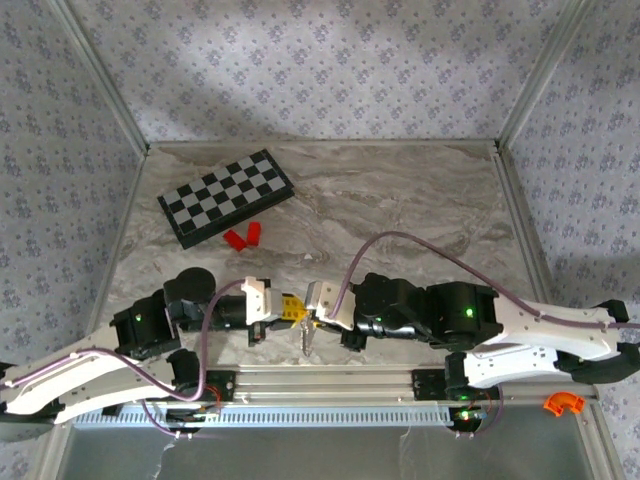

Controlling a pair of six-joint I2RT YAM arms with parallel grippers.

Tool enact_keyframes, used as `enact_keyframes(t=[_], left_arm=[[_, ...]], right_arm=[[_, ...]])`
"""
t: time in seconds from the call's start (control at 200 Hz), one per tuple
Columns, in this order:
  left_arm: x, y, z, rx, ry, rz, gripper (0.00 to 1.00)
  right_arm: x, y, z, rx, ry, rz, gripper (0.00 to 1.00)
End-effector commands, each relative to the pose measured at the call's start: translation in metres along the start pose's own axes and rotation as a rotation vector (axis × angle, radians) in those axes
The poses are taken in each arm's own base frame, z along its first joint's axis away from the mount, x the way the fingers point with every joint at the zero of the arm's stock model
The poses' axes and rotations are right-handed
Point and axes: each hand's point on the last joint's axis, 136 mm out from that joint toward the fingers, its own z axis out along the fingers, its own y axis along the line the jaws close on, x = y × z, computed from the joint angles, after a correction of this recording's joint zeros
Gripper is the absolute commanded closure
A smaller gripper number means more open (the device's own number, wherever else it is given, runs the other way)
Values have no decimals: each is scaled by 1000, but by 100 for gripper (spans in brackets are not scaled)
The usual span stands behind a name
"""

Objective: Put the keys on the keyring

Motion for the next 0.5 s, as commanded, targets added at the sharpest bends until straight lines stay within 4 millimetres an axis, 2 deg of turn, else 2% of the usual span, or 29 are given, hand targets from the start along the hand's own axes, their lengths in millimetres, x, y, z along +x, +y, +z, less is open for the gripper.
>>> enact_keyframes(t=[0.0, 0.03, 0.08, 0.105, 0.215, 0.405, 0.495], left_arm=[[-37, 2, -14, -15, -133, 1, 100], [-41, 0, -15, -9, -152, -2, 100], [-47, -2, -16, 4, -184, -6, 100], [-49, -3, -17, 9, -198, -9, 100], [-60, -6, -20, 28, -265, -16, 100], [-69, -11, -22, 60, -351, -18, 100], [-70, -13, -21, 79, -379, -31, 100]], right_arm=[[-17, 3, -14, -24, -101, 8, 98], [-18, 4, -15, -28, -122, 13, 95], [-32, 5, -20, -41, -207, 30, 90], [-26, 9, -15, -53, -210, 32, 89], [-35, 12, -19, -74, -304, 57, 86], [-41, 14, -25, -88, -368, 67, 86], [-42, 14, -26, -91, -375, 63, 91]])
